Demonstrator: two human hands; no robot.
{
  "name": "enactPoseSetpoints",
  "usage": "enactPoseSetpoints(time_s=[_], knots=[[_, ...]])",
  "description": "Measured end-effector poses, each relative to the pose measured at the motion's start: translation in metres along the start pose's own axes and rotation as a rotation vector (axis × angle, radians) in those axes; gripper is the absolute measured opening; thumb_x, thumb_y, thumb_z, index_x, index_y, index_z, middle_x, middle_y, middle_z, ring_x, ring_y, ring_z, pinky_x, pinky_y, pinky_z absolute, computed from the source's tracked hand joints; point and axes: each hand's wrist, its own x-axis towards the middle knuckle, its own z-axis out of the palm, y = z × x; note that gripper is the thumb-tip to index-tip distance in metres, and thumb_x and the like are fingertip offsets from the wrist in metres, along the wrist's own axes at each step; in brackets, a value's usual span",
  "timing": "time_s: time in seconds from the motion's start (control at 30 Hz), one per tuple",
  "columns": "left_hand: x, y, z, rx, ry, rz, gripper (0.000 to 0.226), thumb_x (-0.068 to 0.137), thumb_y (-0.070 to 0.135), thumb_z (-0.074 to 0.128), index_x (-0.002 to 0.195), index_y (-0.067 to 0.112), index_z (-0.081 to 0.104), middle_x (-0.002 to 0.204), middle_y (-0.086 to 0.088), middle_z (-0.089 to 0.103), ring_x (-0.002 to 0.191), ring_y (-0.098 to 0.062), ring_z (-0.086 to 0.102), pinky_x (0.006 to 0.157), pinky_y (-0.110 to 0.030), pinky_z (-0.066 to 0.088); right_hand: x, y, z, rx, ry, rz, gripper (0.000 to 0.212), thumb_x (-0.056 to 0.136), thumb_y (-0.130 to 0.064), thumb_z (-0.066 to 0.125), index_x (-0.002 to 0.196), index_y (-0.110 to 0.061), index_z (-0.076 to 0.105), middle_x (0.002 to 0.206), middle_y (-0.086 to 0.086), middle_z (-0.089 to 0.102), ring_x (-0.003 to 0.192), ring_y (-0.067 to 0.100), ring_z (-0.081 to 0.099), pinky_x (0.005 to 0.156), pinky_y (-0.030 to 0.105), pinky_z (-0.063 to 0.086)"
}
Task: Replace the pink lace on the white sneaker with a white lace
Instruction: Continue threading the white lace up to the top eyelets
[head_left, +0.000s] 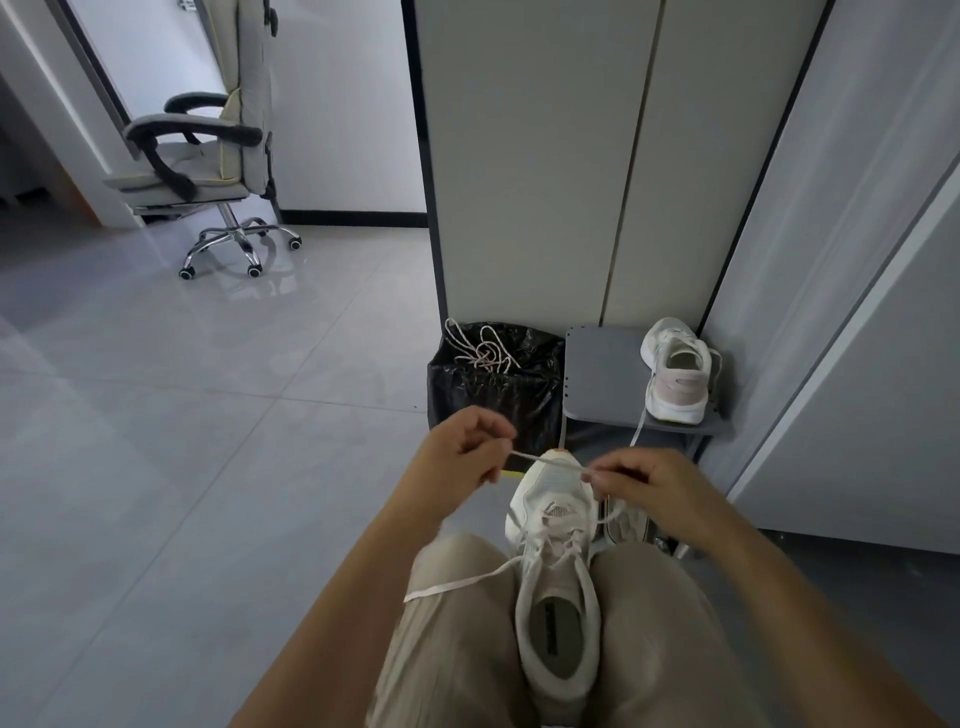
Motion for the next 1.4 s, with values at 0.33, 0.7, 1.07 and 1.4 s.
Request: enactPoseSetpoints(time_s=[0.33, 0.7, 1.07, 1.4], knots=[[-0.032, -0.073, 0.026, 0.787, -0.012, -0.047, 0.019, 0.09, 0.026, 0.053, 0.103, 0.016, 0.064, 0.104, 0.001, 0.057, 0.086, -0.012, 0.051, 0.074, -0.02, 0.036, -0.019, 0.009, -0.011, 0.057, 0.167, 0.113, 0.016, 0.092, -0.019, 0.053, 0.085, -0.019, 0.067, 0.049, -0.004, 0.054, 0.047, 0.0, 0.045, 0.05, 0.01, 0.036], [-0.024, -0.078, 0.008, 0.953, -0.098, -0.065, 0.02, 0.093, 0.03, 0.047, 0.102, 0.024, 0.063, 0.104, 0.005, 0.049, 0.109, -0.014, 0.044, 0.089, -0.026, 0.026, -0.017, -0.007, 0.015, 0.302, 0.065, 0.146, 0.018, 0.093, -0.016, 0.052, 0.087, -0.011, 0.068, 0.046, -0.006, 0.049, 0.042, -0.001, 0.039, 0.047, 0.009, 0.033], [-0.025, -0.028, 0.037, 0.592, -0.079, 0.307, 0.037, 0.089, 0.02, 0.06, 0.125, 0.019, 0.051, 0.103, 0.005, 0.059, 0.072, -0.002, 0.049, 0.066, -0.004, 0.034, -0.003, -0.026, 0.027, -0.019, -0.12, 0.042, 0.01, 0.083, -0.02, 0.068, 0.079, -0.028, 0.064, 0.062, -0.009, 0.061, 0.056, -0.003, 0.054, 0.058, 0.015, 0.043], [-0.03, -0.052, -0.006, 0.849, 0.006, 0.12, 0.017, 0.093, 0.023, 0.052, 0.099, 0.02, 0.068, 0.09, 0.012, 0.058, 0.083, -0.008, 0.053, 0.069, -0.018, 0.035, -0.015, -0.011, 0.01, -0.006, -0.133, 0.119, 0.012, 0.09, -0.017, 0.058, 0.086, -0.022, 0.068, 0.064, -0.007, 0.069, 0.058, 0.004, 0.052, 0.06, 0.013, 0.042]])
